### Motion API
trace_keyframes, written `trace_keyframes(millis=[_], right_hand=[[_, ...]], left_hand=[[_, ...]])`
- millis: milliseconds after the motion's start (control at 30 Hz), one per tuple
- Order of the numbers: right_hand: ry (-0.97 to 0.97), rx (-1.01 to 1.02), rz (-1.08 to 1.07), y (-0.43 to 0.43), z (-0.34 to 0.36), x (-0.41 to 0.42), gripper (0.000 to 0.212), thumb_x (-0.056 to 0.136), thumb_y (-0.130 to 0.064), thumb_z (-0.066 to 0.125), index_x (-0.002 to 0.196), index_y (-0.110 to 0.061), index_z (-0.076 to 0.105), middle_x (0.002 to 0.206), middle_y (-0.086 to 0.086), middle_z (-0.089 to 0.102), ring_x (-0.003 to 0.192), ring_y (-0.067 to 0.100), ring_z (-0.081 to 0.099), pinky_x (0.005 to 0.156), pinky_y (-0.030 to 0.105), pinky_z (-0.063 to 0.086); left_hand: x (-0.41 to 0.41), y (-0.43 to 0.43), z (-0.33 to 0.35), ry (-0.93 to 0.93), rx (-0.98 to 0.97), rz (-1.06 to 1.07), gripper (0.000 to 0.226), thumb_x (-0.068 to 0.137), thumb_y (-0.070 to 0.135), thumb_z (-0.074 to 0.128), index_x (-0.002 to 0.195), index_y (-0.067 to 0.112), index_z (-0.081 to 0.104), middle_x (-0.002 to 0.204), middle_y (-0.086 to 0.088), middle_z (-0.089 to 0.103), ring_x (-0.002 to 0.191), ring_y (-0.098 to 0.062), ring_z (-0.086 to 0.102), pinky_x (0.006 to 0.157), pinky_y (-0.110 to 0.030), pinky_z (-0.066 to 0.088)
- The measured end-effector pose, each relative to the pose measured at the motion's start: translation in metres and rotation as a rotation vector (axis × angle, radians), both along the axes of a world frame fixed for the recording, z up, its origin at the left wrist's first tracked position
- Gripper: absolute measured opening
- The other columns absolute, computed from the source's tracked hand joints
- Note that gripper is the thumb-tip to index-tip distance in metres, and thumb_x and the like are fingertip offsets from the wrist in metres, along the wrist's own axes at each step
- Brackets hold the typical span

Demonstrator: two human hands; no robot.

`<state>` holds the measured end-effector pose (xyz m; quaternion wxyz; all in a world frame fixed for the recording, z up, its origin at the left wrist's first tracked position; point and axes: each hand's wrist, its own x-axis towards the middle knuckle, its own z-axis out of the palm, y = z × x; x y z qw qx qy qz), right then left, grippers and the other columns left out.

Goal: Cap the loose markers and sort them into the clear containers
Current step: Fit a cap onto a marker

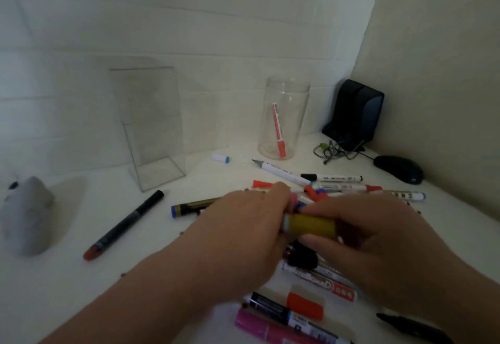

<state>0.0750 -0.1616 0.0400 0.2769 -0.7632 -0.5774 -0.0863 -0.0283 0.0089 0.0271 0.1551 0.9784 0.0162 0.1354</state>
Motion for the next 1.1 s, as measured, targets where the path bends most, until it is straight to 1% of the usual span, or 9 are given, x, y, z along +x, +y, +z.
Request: trace_keyframes(millis=[100,333,433,567,700,767,833,933,1100], right_hand=[[-0.113,-0.083,-0.008,0.003,0.006,-0.007,0.025,0.083,-0.060,0.051,0.107,-0.061,0.057,0.091,-0.033,0.066,0.075,-0.008,0.063,0.056,0.013,0.055],[-0.029,-0.017,-0.023,0.005,0.012,-0.016,0.033,0.091,-0.069,0.042,0.114,-0.053,0.057,0.089,-0.030,0.068,0.076,-0.011,0.064,0.063,0.016,0.056],[-0.048,0.062,-0.052,0.006,0.007,-0.016,0.039,0.091,-0.073,0.036,0.118,-0.054,0.057,0.092,-0.028,0.070,0.079,-0.008,0.067,0.067,0.023,0.060],[0.000,0.184,0.016,0.009,0.007,-0.021,0.026,0.087,-0.054,0.064,0.110,-0.061,0.056,0.085,-0.017,0.068,0.059,0.005,0.063,0.049,0.015,0.049],[0.377,0.198,-0.056,0.004,0.007,-0.011,0.040,0.078,-0.058,0.064,0.115,-0.043,0.062,0.068,-0.012,0.070,0.050,0.011,0.060,0.047,0.021,0.051],[0.365,0.220,-0.181,0.004,0.006,0.003,0.028,0.077,-0.054,0.061,0.100,-0.040,0.068,0.065,-0.009,0.070,0.053,0.018,0.063,0.053,0.030,0.053],[0.342,0.187,-0.281,0.005,0.009,0.017,0.007,0.085,-0.039,0.067,0.087,-0.033,0.071,0.065,-0.011,0.070,0.054,0.014,0.063,0.054,0.026,0.053],[0.358,0.022,-0.350,0.014,0.020,0.037,0.009,0.089,-0.032,0.069,0.080,-0.030,0.071,0.063,-0.015,0.070,0.050,0.002,0.061,0.053,0.016,0.044],[0.283,-0.273,-0.346,0.064,0.032,0.086,0.008,0.089,-0.028,0.071,0.081,-0.027,0.072,0.070,-0.009,0.073,0.061,0.003,0.067,0.070,0.029,0.058]], left_hand=[[-0.002,-0.005,0.001,-0.002,0.066,0.023,0.028,0.100,0.037,0.044,0.088,0.038,0.019,0.078,0.015,0.033,0.075,-0.008,0.037,0.068,-0.028,0.025],[-0.004,-0.008,0.003,-0.048,0.005,-0.040,0.028,0.101,0.033,0.044,0.092,0.038,0.017,0.098,0.015,0.045,0.084,-0.005,0.039,0.073,-0.023,0.030],[-0.002,-0.005,-0.001,-0.055,-0.001,-0.067,0.029,0.101,0.037,0.042,0.089,0.042,0.015,0.089,0.019,0.041,0.078,-0.003,0.039,0.069,-0.020,0.031],[-0.006,0.007,-0.001,-0.268,-0.117,-0.091,0.017,0.085,0.045,0.050,0.084,0.041,0.034,0.074,0.012,0.052,0.071,-0.006,0.050,0.058,-0.021,0.035],[-0.007,0.040,0.016,-0.554,-0.788,0.114,0.050,0.066,0.077,0.063,0.075,0.029,0.055,0.066,0.008,0.060,0.061,-0.006,0.054,0.060,-0.023,0.041],[-0.009,0.064,0.019,-0.760,-1.339,0.084,0.070,0.061,0.088,0.057,0.067,0.019,0.045,0.058,0.003,0.046,0.057,-0.017,0.042,0.061,-0.030,0.035],[-0.009,0.080,0.016,-0.822,-1.786,-0.013,0.070,0.077,0.085,0.047,0.063,0.017,0.039,0.064,0.000,0.034,0.059,-0.018,0.034,0.066,-0.033,0.030],[-0.009,0.085,0.007,-0.821,-2.087,-0.087,0.056,0.083,0.069,0.046,0.063,0.019,0.033,0.069,0.003,0.023,0.062,-0.016,0.026,0.066,-0.030,0.026],[-0.001,0.075,0.006,-0.828,-2.289,-0.135,0.048,0.082,0.063,0.047,0.070,0.022,0.026,0.069,0.005,0.021,0.060,-0.014,0.023,0.066,-0.027,0.028]])
